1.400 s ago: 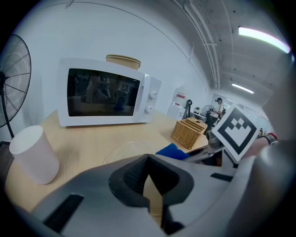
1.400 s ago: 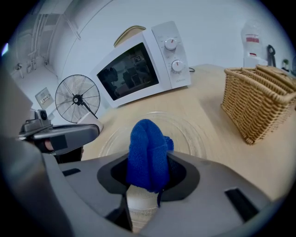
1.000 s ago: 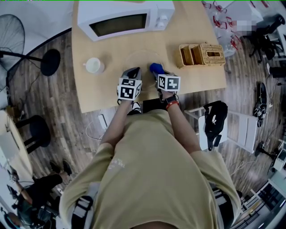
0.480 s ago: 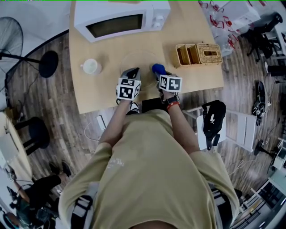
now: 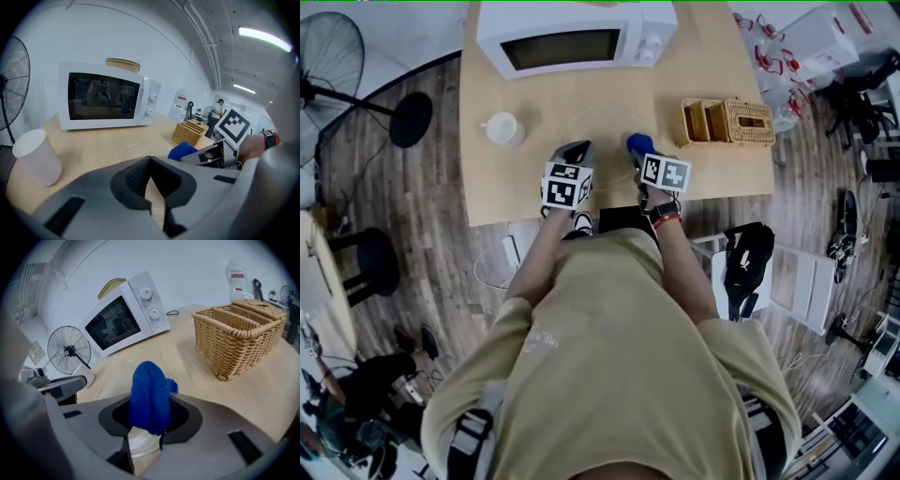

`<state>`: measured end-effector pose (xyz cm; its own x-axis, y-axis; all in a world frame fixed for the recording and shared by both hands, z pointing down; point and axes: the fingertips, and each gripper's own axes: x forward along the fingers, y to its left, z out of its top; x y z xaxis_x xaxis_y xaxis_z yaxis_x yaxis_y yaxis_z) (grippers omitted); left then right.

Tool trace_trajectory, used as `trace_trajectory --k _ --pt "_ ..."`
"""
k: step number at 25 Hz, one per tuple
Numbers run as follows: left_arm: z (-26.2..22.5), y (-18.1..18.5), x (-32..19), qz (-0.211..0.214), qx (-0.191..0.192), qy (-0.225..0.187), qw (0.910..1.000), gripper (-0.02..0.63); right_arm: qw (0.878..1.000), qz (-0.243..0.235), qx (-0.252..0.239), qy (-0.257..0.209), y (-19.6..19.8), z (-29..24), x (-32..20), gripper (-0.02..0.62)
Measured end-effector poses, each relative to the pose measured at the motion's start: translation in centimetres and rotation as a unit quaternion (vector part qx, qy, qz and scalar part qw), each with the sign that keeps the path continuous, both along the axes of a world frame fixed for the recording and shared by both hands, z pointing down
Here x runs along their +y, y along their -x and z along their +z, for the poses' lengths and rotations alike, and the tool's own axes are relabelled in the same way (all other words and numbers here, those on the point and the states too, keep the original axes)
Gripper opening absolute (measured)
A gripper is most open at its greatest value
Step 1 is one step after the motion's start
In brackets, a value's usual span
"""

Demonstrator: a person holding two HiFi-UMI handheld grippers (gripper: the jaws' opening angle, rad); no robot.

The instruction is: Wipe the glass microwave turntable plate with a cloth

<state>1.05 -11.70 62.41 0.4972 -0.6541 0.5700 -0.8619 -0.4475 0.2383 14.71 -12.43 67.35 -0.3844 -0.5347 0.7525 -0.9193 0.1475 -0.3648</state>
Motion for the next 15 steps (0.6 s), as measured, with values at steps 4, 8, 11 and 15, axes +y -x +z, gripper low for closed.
trace_trajectory --k 4,8,11,15 --pt "0.0 1.9 0.3 -0.02 -0.004 -0.001 0.9998 0.018 0.999 -0.03 -0.014 -0.007 2.8 -0.6 0.0 0.149" --pt "0.0 4.2 0.8 -0.043 -0.007 0.0 0.999 0.018 0.997 -0.07 -0.025 -0.009 6.5 -0.9 0.7 0.149" --pt "0.0 6.0 1.1 -0.065 -0.009 -0.002 0.9979 0.018 0.994 -0.104 -0.034 -0.009 9.4 -1.0 1.3 0.149" --pt "0.0 8.2 1.9 -0.094 -0.005 -0.006 0.9955 0.018 0.987 -0.146 -0.066 0.004 13.4 -0.8 2.5 0.149"
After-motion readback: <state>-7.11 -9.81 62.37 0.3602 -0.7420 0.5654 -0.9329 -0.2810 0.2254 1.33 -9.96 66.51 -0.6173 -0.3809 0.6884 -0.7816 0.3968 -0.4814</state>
